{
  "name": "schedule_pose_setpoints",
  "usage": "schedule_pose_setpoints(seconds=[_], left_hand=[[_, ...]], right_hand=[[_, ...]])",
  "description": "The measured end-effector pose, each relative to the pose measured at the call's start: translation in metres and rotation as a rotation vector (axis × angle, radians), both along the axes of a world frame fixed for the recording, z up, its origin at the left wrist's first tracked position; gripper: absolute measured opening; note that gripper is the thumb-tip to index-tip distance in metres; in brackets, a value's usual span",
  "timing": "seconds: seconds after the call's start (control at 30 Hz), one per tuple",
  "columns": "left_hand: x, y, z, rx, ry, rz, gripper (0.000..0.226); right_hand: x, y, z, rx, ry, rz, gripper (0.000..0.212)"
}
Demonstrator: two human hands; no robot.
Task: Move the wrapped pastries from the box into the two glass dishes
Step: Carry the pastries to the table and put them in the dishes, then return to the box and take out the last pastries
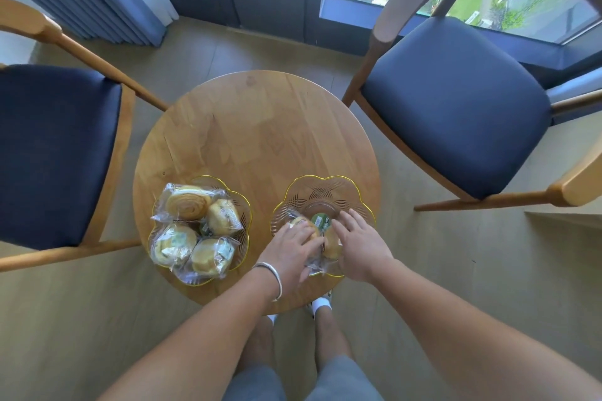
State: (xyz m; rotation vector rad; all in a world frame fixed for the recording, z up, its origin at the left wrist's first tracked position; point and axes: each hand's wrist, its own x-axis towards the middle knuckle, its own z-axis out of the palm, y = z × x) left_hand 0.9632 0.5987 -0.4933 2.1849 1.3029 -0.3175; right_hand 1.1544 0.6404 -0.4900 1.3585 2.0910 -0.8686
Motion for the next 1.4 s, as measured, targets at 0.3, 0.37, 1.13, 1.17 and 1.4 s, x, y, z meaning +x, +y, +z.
schedule_pose_setpoints(seconds=[0.3,0.37,1.13,1.17,1.4], left_hand=[[-0.017,0.008,0.037,0.076,0.135,0.031,0.062],[-0.016,0.017,0.051,0.11,0.189,0.057,0.065],[0.307,0.016,0.225,0.48,-0.142,-0.764,0.071],[0.324,0.003,0.228,0.492,-0.162,-0.812,0.072],[0.398,-0.043,0.239,0.522,-0.161,-0.985,0.071]], right_hand=[[0.003,-0.018,0.041,0.127,-0.021,-0.216,0.084],[0.006,-0.021,0.057,0.173,-0.028,-0.293,0.082],[0.23,-0.221,0.224,0.444,-0.365,-1.43,0.073],[0.239,-0.242,0.228,0.432,-0.382,-1.486,0.073],[0.282,-0.31,0.24,0.446,-0.408,-1.662,0.074]])
